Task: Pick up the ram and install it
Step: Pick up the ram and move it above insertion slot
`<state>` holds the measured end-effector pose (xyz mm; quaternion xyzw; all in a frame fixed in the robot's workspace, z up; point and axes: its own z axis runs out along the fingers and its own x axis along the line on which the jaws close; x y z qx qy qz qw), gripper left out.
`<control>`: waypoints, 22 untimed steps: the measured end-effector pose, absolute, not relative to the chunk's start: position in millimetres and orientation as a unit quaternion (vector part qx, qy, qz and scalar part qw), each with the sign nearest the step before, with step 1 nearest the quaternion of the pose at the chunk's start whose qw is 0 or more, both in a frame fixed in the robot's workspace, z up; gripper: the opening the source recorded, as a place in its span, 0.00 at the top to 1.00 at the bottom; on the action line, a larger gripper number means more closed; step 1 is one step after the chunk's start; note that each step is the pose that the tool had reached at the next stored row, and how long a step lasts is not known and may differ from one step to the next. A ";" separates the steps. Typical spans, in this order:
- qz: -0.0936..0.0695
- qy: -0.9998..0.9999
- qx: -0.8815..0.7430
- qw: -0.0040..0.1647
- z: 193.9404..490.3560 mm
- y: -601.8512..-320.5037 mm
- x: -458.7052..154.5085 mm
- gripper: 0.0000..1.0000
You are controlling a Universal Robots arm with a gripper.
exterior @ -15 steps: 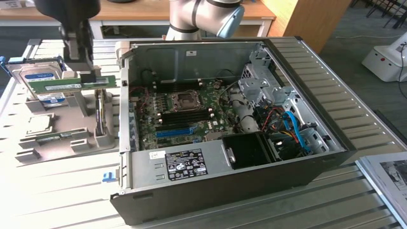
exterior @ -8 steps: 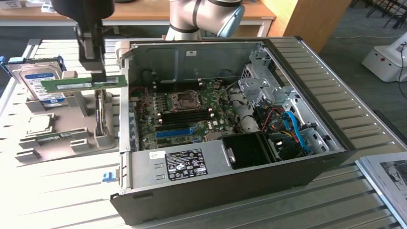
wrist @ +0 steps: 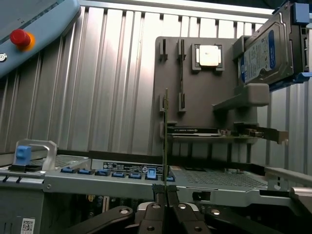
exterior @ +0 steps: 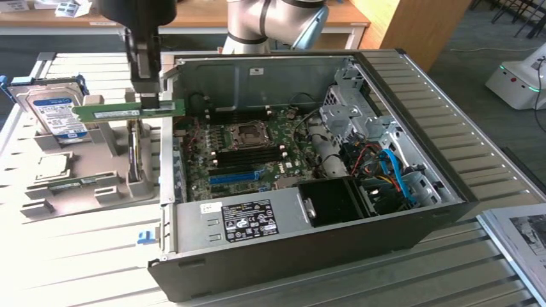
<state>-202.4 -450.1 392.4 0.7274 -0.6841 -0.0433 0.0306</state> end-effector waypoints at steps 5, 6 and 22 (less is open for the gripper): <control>-0.045 -0.684 0.727 0.033 392.5 -450.1 -189.9 0.88; -0.046 -0.684 0.727 0.033 392.5 -450.2 -187.8 0.88; -0.041 -0.684 0.728 0.028 392.5 -450.2 -187.7 0.88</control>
